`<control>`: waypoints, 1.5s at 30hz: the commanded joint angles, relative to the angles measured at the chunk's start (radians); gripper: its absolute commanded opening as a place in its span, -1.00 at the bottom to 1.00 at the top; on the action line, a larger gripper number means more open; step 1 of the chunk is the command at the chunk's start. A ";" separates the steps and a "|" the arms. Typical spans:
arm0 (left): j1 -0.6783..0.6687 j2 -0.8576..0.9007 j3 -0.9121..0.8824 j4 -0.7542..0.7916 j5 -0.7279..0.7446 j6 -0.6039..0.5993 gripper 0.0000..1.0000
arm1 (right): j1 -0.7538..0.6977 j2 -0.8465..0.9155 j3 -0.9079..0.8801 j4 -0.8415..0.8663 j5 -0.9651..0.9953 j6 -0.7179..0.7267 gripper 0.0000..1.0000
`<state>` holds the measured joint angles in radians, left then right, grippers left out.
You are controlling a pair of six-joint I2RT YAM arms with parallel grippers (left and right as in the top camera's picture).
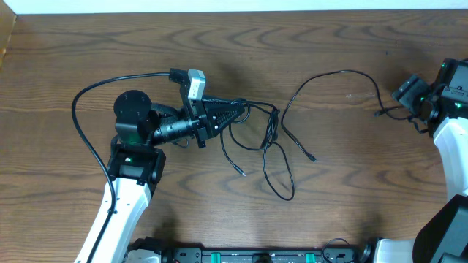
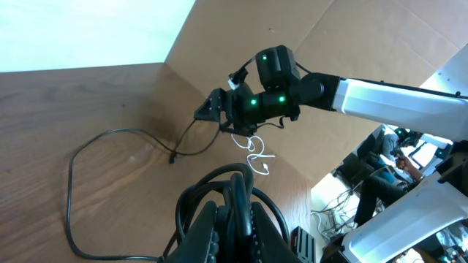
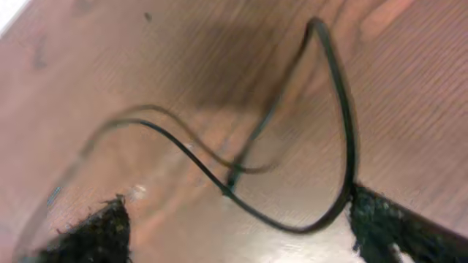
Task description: Untangle cables
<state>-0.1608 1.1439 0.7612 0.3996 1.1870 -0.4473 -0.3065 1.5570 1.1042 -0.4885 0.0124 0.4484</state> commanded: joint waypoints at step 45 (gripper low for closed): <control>0.003 -0.001 0.028 -0.002 -0.055 0.005 -0.85 | 0.004 0.269 0.248 0.451 -0.256 -0.505 -0.98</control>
<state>-0.1608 1.1439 0.7612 0.3985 1.1374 -0.4446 -0.2787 1.9217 1.2228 -0.0563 -0.2787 -0.0765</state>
